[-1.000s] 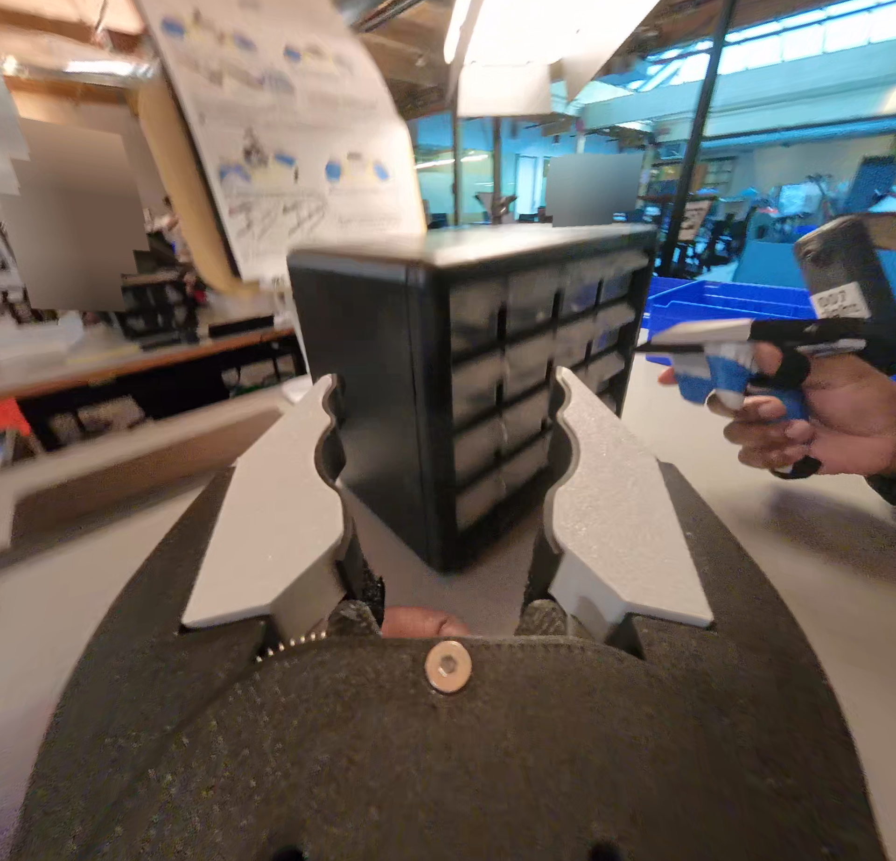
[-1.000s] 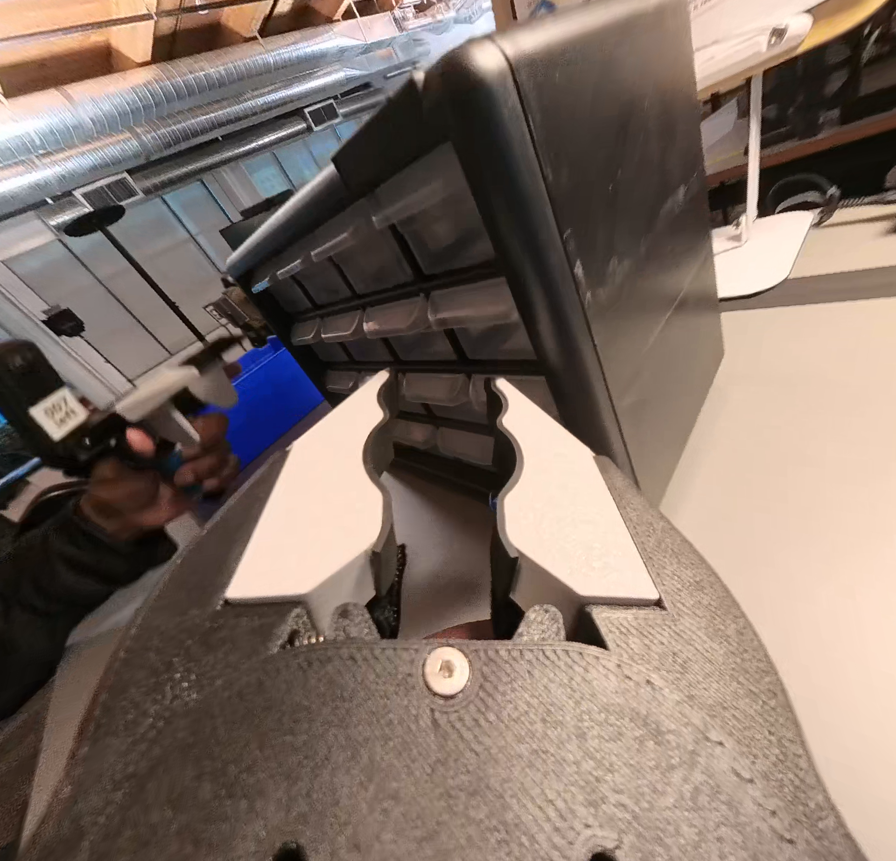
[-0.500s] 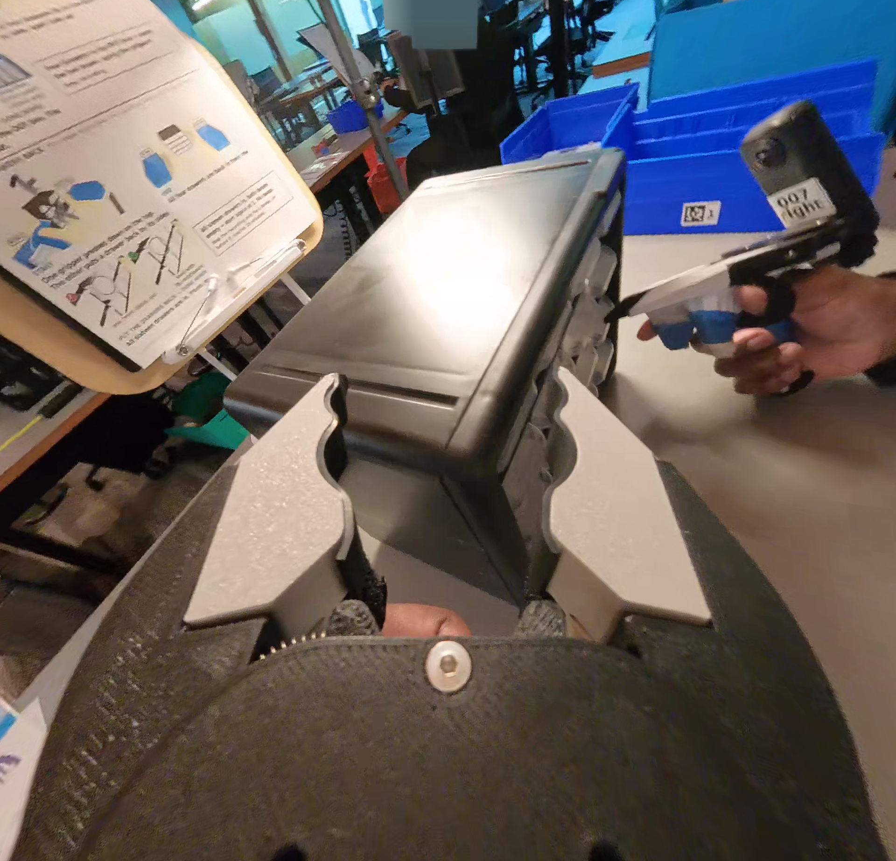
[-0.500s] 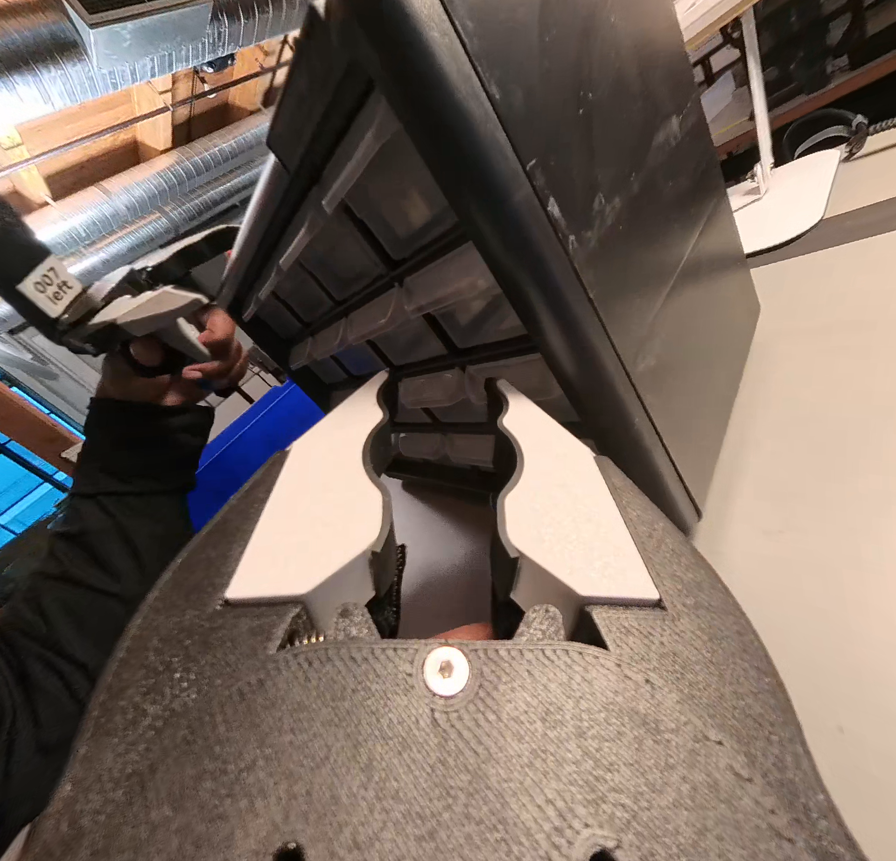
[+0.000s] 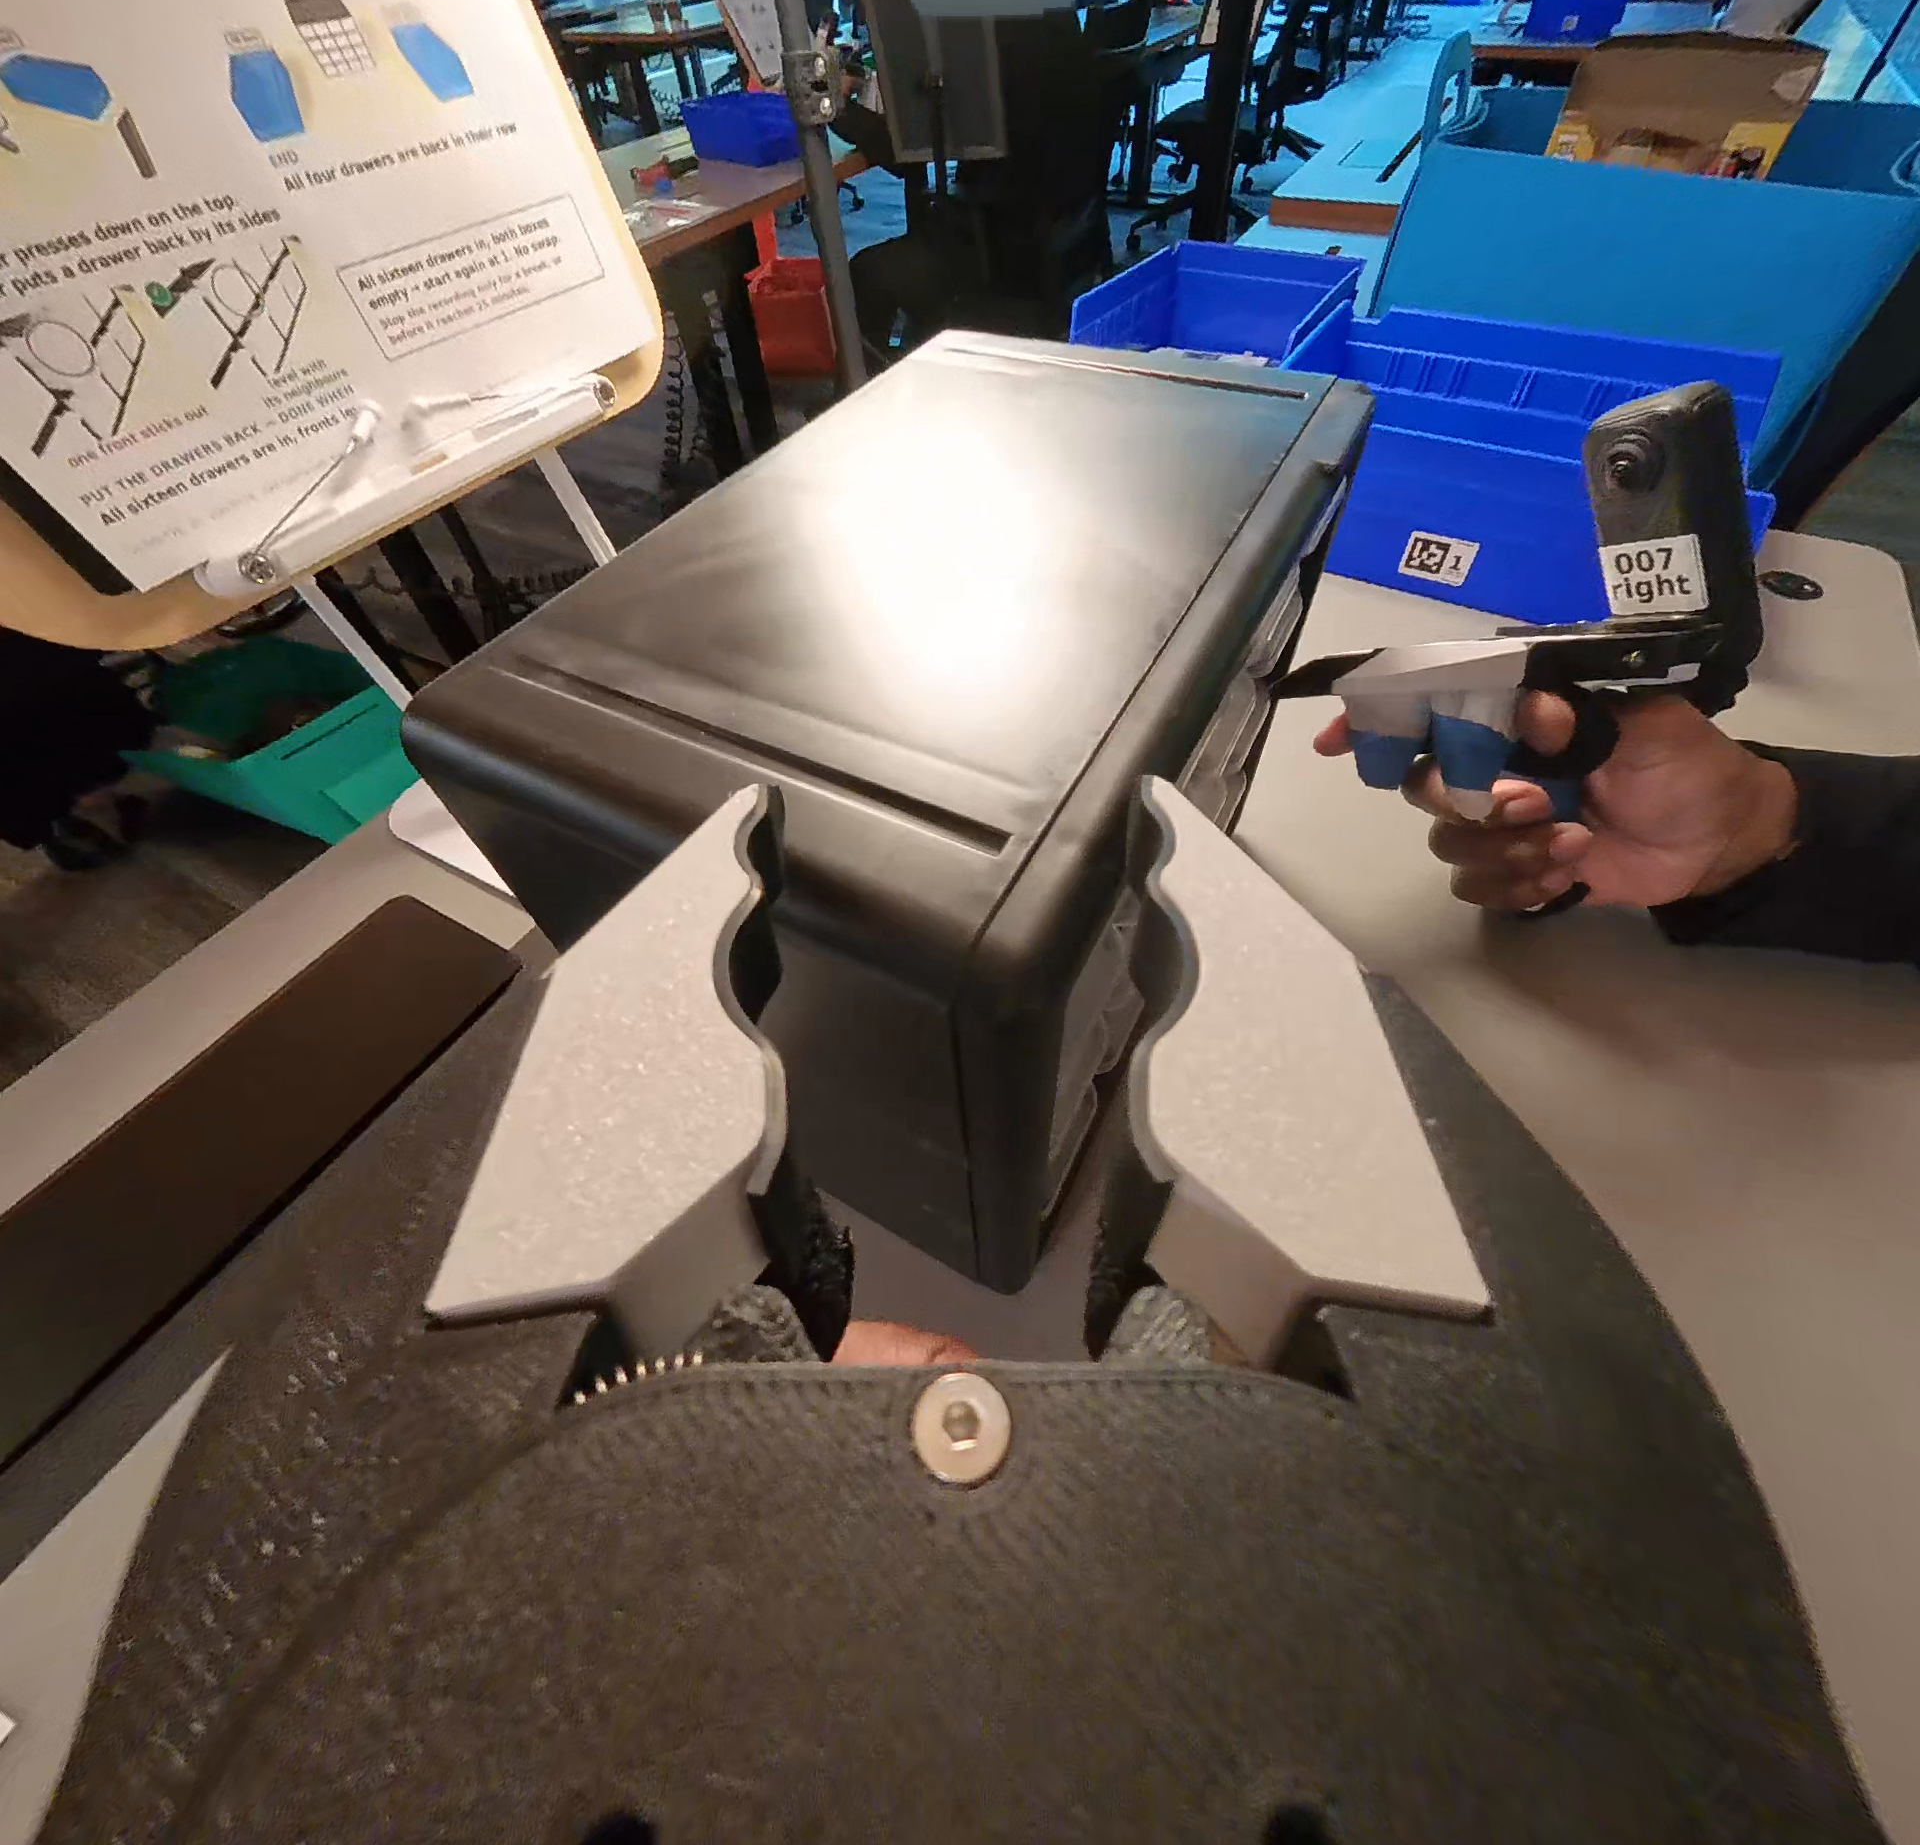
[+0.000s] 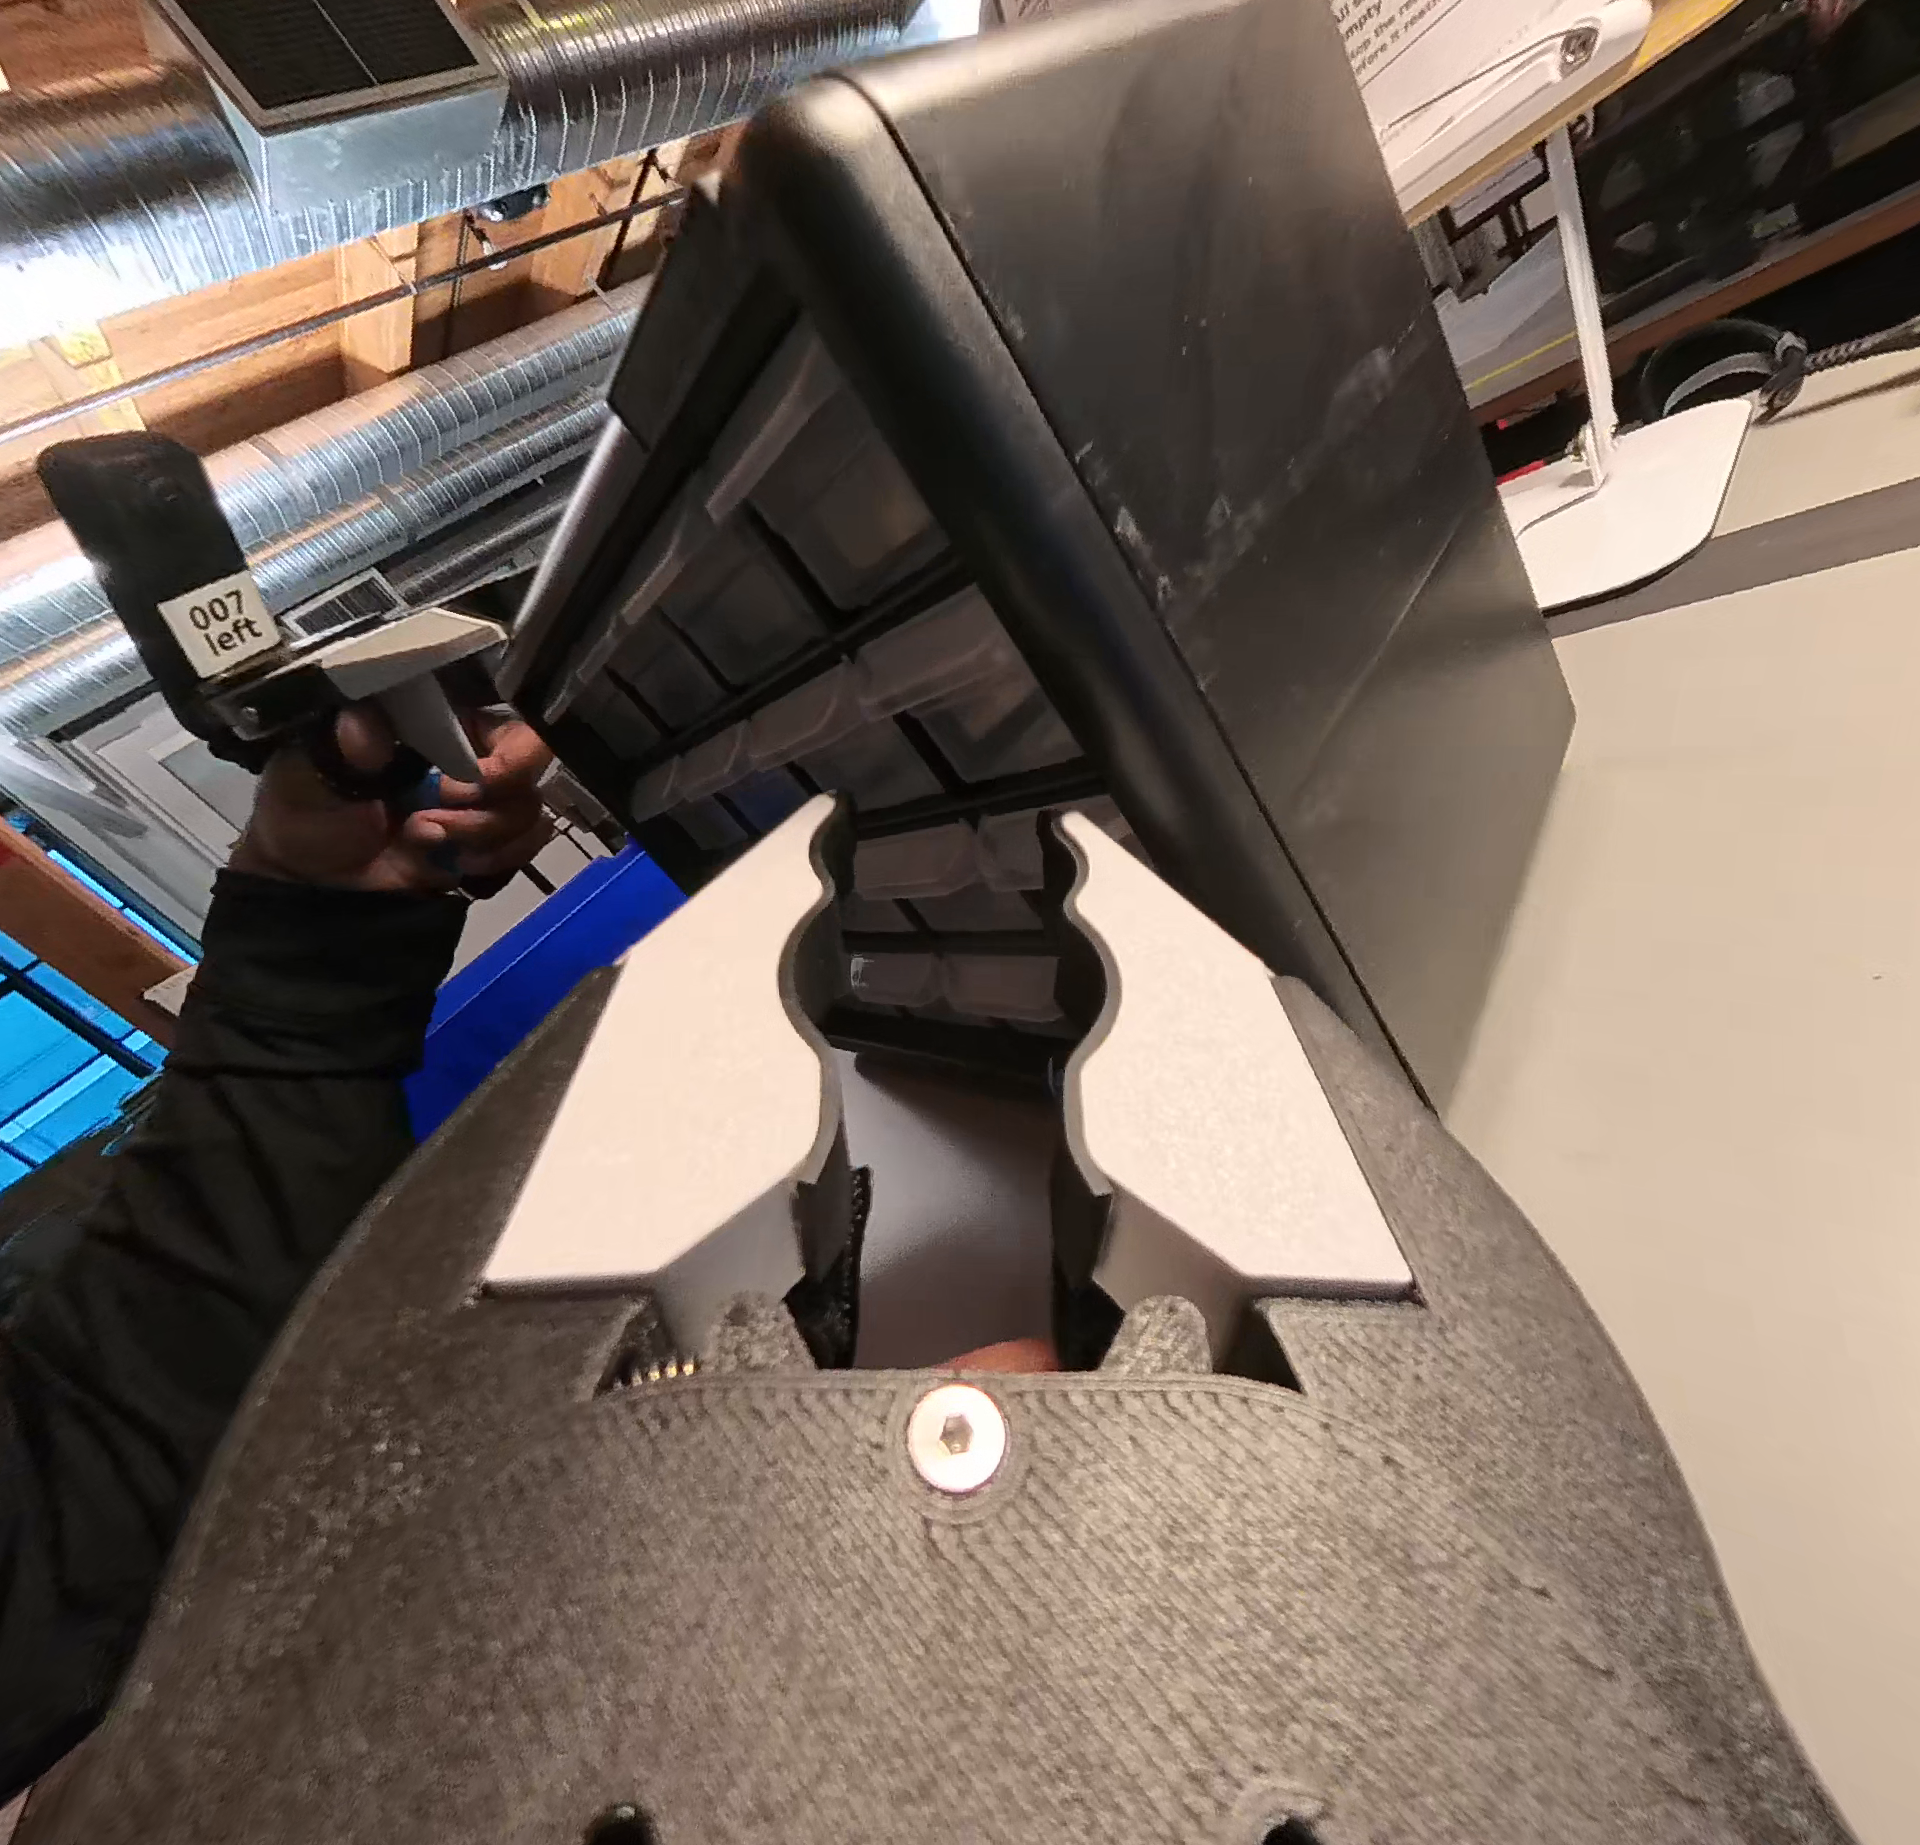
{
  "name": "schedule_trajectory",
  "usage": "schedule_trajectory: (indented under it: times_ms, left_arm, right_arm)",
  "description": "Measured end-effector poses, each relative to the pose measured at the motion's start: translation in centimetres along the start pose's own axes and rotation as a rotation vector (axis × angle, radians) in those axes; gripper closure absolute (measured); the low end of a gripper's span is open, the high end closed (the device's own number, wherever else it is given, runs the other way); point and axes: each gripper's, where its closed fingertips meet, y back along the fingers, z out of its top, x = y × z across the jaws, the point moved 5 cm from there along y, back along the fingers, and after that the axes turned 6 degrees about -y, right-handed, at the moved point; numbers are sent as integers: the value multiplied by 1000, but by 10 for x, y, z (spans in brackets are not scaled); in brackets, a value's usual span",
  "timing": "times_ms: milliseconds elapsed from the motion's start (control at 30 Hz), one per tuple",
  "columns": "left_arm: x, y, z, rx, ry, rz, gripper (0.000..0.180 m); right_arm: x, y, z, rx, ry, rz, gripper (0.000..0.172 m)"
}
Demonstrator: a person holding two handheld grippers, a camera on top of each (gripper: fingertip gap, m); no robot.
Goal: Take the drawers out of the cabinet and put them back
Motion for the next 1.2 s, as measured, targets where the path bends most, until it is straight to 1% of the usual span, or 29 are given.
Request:
schedule_trajectory:
  times_ms: [167, 400, 500, 567, 700, 767, 900, 1000, 1067, 1200]
  left_arm:
    - [0, 0, -1, 3, 25, -1, 112]
    - [-1, 0, 0, 20, 25, 3, 112]
    - [-1, 0, 0, 23, 26, 3, 112]
    - [-1, 0, 0, 23, 26, 4, 112]
    - [0, -1, 0, 23, 24, 4, 112]
    - [0, -1, 0, 23, 24, 4, 112]
    - [-1, -1, 0, 27, 22, 6, 112]
    - [-1, -1, 0, 27, 23, 8, 112]
    - [-1, -1, 1, 29, 21, 10, 112]
    - [-1, -1, 1, 31, 20, 16, 113]
  right_arm:
    - [-1, -2, -5, 17, 25, -2, 134]
    - [0, -6, 0, -46, -17, 39, 133]
    - [4, -8, 3, -78, -52, 63, 132]
    - [2, -10, 2, -90, -83, 40, 133]
    - [1, -15, 4, -150, -215, 49, 134]
    - [3, -17, 5, -172, -244, 56, 134]
    - [5, -21, 4, -206, -305, 65, 142]
    - [3, -20, 5, -242, -318, 46, 155]
    - [5, -18, 7, -252, -303, 63, 164]
    - [11, -10, 3, -259, -326, 85, 165]
